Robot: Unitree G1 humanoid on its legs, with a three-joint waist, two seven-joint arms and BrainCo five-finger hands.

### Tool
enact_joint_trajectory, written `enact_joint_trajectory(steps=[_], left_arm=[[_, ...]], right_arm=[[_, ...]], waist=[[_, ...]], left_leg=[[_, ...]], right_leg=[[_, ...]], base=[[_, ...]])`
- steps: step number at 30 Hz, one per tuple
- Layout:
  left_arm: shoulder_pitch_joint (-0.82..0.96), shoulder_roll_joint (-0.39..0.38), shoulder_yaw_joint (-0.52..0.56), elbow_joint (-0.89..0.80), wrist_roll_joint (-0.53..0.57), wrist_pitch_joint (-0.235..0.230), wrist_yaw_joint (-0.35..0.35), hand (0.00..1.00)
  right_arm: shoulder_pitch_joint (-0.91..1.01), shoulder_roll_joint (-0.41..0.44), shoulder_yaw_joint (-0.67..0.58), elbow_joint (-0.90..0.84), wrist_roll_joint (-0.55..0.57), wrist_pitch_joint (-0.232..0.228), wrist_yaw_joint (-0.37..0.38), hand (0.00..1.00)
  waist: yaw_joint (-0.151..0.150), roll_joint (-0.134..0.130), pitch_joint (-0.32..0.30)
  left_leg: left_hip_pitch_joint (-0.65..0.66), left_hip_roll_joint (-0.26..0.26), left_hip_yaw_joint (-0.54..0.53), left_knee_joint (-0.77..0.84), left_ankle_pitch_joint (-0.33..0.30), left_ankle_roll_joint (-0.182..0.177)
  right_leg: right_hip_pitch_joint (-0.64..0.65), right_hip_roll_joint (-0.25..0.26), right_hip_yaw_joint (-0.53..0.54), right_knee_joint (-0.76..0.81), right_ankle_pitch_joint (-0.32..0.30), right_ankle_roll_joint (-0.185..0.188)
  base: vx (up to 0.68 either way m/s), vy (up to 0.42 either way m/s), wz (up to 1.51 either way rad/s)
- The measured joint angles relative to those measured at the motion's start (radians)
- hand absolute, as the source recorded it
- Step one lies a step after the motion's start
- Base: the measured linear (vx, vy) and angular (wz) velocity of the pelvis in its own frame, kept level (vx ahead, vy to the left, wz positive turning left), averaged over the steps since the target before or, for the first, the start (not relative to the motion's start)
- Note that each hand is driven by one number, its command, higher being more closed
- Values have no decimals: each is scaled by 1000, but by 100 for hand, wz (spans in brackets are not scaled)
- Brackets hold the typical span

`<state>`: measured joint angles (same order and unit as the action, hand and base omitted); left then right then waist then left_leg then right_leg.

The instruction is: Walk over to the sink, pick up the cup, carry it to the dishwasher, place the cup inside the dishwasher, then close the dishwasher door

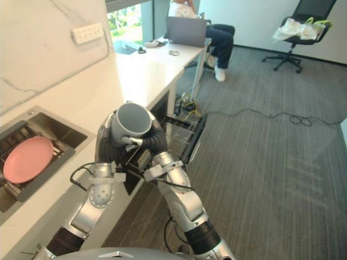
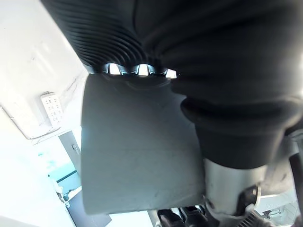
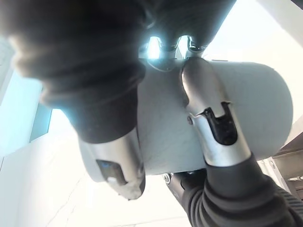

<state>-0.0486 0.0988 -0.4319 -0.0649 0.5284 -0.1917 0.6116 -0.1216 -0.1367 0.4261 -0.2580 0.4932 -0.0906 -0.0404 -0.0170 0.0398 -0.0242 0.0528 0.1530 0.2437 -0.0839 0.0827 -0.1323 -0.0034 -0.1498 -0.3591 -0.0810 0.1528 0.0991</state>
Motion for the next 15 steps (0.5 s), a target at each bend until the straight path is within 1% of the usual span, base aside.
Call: enact_joint_trajectory(steps=[1,5,7,12,15], left_arm=[[0,0,0,0,-6,0,-1,0],[1,-2,-13,3,-16,-4,-13,0],[1,-2,-15,5,-17,-5,-15,0],[2,-3,-22,22,-57,-5,-25,0],[2,-3,-21,33,-63,-5,-24,0]], right_arm=[[0,2,1,0,-22,-4,-13,100],[0,11,-9,0,-36,-13,-42,100],[-2,11,-11,0,-70,-15,-59,100],[-2,24,-45,-1,-71,-18,-82,100],[-2,34,-71,-2,-98,-37,-110,100]], waist=[[-1,0,0],[-1,0,0],[-2,0,0],[-4,-1,0],[-4,-2,1]], left_leg=[[0,0,0,0,0,0],[-1,0,0,0,0,0],[-1,0,0,0,0,0],[-1,1,1,0,0,0],[-1,1,2,0,0,0]], right_leg=[[0,0,0,0,0,0],[-1,0,0,0,0,0],[-1,1,0,0,0,0],[-2,2,1,0,0,0],[-2,2,3,0,0,0]], base=[[0,0,0],[0,0,0],[0,0,0],[0,0,0],[0,0,0]])
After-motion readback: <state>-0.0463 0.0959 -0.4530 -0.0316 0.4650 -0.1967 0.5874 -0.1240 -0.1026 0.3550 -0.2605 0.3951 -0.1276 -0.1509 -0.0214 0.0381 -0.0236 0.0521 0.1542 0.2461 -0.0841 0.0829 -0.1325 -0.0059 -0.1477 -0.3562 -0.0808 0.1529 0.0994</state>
